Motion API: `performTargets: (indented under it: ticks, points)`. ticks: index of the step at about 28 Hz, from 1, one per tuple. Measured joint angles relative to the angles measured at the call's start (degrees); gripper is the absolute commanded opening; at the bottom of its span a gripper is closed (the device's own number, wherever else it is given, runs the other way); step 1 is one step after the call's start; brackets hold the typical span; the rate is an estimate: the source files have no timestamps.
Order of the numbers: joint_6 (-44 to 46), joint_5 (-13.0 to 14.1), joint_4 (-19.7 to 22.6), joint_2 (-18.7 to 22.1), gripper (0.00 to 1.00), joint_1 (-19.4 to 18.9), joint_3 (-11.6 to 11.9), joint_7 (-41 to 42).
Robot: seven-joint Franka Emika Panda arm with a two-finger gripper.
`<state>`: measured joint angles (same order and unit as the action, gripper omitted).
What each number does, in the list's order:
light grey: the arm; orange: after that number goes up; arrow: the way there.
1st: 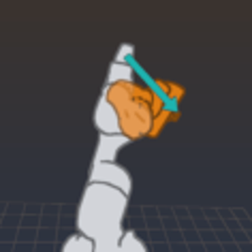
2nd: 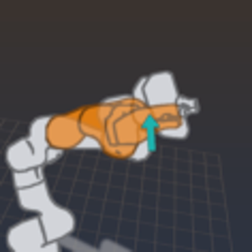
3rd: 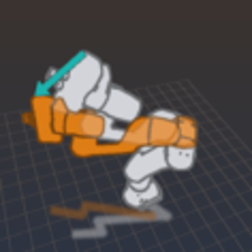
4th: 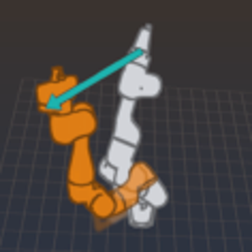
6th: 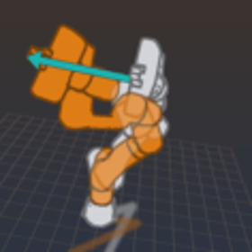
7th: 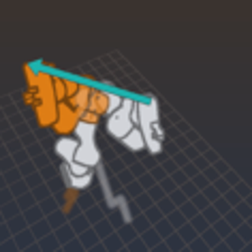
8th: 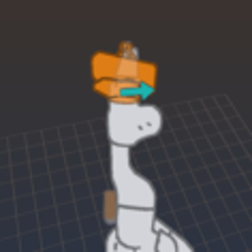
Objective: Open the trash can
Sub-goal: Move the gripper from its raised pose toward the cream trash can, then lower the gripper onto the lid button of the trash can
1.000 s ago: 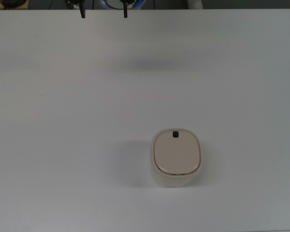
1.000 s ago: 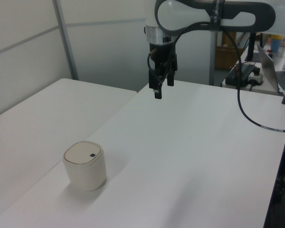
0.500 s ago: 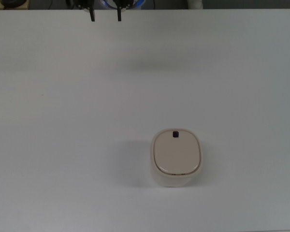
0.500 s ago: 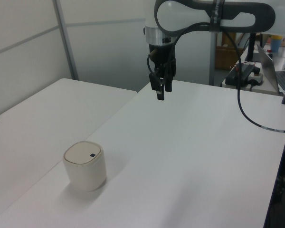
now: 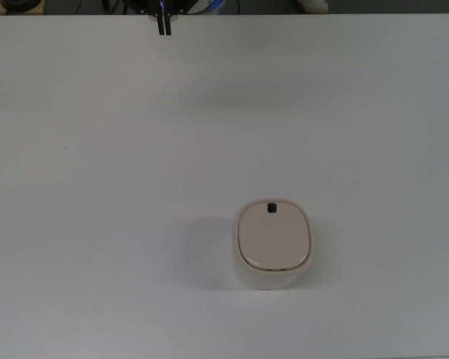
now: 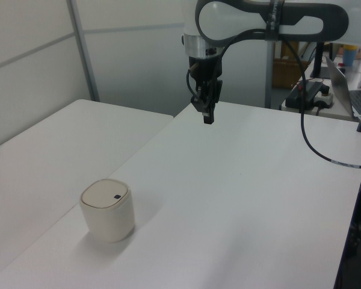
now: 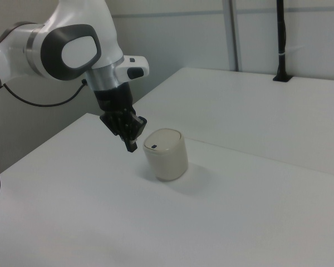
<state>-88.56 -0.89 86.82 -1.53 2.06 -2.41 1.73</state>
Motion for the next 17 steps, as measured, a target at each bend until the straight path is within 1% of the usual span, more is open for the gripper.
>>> performTargets:
  ticks: [8, 17]
  points:
    - [-0.3, 0.0, 0.4, -0.9, 0.0, 0.0, -0.1, 0.0]
    - [-6.1, 0.1, 0.5, -3.5, 0.0, -1.1, -0.7, 0.0]
